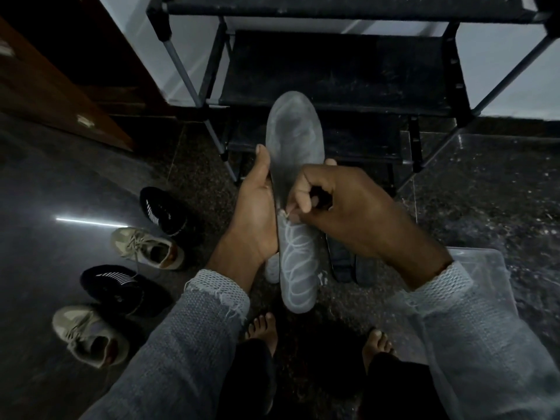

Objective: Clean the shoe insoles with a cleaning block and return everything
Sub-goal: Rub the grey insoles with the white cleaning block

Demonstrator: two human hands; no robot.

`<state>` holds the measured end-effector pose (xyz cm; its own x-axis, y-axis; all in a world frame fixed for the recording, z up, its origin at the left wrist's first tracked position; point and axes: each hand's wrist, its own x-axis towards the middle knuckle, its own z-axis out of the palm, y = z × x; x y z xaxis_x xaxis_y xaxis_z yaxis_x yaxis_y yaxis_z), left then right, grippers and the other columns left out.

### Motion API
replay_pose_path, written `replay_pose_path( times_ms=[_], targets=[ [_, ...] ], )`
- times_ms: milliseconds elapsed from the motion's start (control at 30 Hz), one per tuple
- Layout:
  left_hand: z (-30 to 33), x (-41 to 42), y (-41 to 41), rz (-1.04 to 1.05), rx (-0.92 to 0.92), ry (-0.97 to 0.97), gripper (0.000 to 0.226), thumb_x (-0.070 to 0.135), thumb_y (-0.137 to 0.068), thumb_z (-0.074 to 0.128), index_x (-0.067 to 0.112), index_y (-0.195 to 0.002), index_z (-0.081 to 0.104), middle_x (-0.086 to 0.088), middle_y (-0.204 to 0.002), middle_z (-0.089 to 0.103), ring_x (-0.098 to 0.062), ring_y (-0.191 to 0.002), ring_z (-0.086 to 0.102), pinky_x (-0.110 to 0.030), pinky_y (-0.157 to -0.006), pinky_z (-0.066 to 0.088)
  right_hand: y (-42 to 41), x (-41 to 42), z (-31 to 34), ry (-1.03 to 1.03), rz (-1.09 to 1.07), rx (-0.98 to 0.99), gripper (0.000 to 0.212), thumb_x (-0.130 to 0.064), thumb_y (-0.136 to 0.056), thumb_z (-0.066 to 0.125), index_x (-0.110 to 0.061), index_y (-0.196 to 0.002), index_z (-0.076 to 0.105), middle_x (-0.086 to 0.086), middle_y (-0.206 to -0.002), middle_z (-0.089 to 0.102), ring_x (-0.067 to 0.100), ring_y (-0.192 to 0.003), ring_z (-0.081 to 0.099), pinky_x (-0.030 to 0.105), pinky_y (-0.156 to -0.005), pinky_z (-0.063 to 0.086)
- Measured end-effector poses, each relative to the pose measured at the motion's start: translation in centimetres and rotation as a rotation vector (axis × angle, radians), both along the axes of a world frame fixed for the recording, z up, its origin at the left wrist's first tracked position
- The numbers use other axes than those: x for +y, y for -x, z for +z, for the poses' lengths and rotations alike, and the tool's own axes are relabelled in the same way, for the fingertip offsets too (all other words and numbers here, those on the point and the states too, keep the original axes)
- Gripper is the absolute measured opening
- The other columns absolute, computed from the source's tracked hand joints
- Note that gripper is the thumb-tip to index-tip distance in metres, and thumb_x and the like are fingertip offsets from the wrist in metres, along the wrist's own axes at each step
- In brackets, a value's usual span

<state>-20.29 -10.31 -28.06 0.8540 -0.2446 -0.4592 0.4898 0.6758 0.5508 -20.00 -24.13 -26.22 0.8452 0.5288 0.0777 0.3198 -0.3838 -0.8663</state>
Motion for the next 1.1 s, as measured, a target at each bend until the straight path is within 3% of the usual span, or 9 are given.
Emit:
replay_pose_path(
  times_ms=[100, 267, 467, 567, 700, 833, 933, 1033, 1100],
  targets=[
    [0.0, -0.1, 0.0, 0.009, 0.011, 0.007, 0.066, 0.057, -0.100, 0.028, 0.005, -0.111, 0.067, -0.018, -0.110, 0.070, -0.025, -0.099, 0.070, -0.035, -0.085, 0.058, 0.2, 0.3, 0.0, -0.016, -0.065, -0.038, 0.021, 0.005, -0.084, 0.065, -0.010, -0.075, 0.054, -0.001, -0.076, 0.067, 0.010, -0.075, 0.064, 0.024, -0.074, 0.052],
    [-0.1, -0.3, 0.0, 0.008, 0.035, -0.018, 0.064, 0.058, -0.099, 0.028, 0.006, -0.114, 0.064, -0.016, -0.109, 0.068, -0.025, -0.099, 0.068, -0.035, -0.085, 0.058, 0.6, 1.6, -0.2, -0.121, -0.316, -0.143, 0.022, 0.005, -0.087, 0.059, -0.011, -0.075, 0.051, 0.003, -0.077, 0.065, 0.014, -0.076, 0.066, 0.039, -0.069, 0.054],
    [-0.1, 0.2, -0.1, 0.028, 0.058, 0.019, 0.069, 0.057, -0.099, 0.032, 0.002, -0.107, 0.071, -0.020, -0.108, 0.071, -0.026, -0.106, 0.068, -0.038, -0.088, 0.056, 0.3, 0.6, 0.4, 0.023, 0.033, 0.038, 0.025, -0.001, -0.083, 0.067, -0.012, -0.075, 0.047, 0.002, -0.079, 0.067, 0.016, -0.077, 0.066, 0.036, -0.077, 0.053],
    [-0.2, 0.3, -0.2, 0.026, 0.070, -0.014, 0.072, 0.059, -0.098, 0.032, 0.000, -0.106, 0.071, -0.022, -0.115, 0.068, -0.027, -0.111, 0.065, -0.039, -0.097, 0.051, 0.8, 1.7, 0.0, -0.038, -0.127, -0.041, 0.027, -0.001, -0.087, 0.064, -0.016, -0.073, 0.045, 0.000, -0.075, 0.066, 0.011, -0.073, 0.064, 0.034, -0.077, 0.052],
    [-0.3, -0.3, -0.2, 0.016, 0.081, -0.056, 0.072, 0.059, -0.098, 0.032, -0.001, -0.132, 0.054, -0.026, -0.139, 0.049, -0.033, -0.128, 0.052, -0.043, -0.110, 0.040, 0.9, 2.7, -0.3, -0.120, -0.372, -0.161, 0.028, 0.000, -0.088, 0.062, -0.017, -0.072, 0.046, -0.001, -0.074, 0.064, 0.012, -0.073, 0.063, 0.038, -0.076, 0.052],
    [-0.3, 0.3, -0.3, 0.041, 0.084, -0.033, 0.069, 0.059, -0.098, 0.030, 0.002, -0.126, 0.057, -0.022, -0.123, 0.064, -0.029, -0.117, 0.062, -0.039, -0.101, 0.049, 0.6, 1.7, 0.5, -0.025, -0.096, -0.038, 0.030, -0.001, -0.087, 0.064, -0.017, -0.071, 0.044, 0.000, -0.077, 0.068, 0.008, -0.076, 0.066, 0.029, -0.076, 0.053],
    [-0.2, 0.5, -0.3, 0.026, 0.076, 0.018, 0.073, 0.062, -0.097, 0.031, 0.002, -0.136, 0.049, -0.024, -0.130, 0.059, -0.032, -0.124, 0.056, -0.041, -0.109, 0.041, 0.5, 1.3, 0.9, 0.000, 0.022, 0.019, 0.031, -0.001, -0.086, 0.065, -0.016, -0.070, 0.044, 0.007, -0.077, 0.068, 0.010, -0.078, 0.068, 0.033, -0.073, 0.054],
    [-0.3, 0.2, -0.2, 0.039, 0.049, -0.006, 0.068, 0.058, -0.099, 0.030, 0.002, -0.126, 0.057, -0.024, -0.122, 0.064, -0.029, -0.114, 0.063, -0.039, -0.101, 0.048, 0.7, 1.8, 0.2, -0.037, -0.142, -0.061, 0.029, 0.003, -0.087, 0.061, -0.015, -0.071, 0.045, 0.002, -0.074, 0.066, 0.010, -0.076, 0.067, 0.037, -0.072, 0.054],
    [-0.4, -0.2, -0.2, 0.025, 0.053, -0.005, 0.071, 0.058, -0.099, 0.030, 0.000, -0.133, 0.052, -0.030, -0.140, 0.047, -0.034, -0.128, 0.052, -0.042, -0.108, 0.042, 0.8, 2.3, -0.6, -0.057, -0.307, -0.147, 0.028, 0.005, -0.087, 0.057, -0.015, -0.070, 0.047, 0.002, -0.074, 0.063, 0.015, -0.076, 0.065, 0.042, -0.074, 0.053]
  ],
)
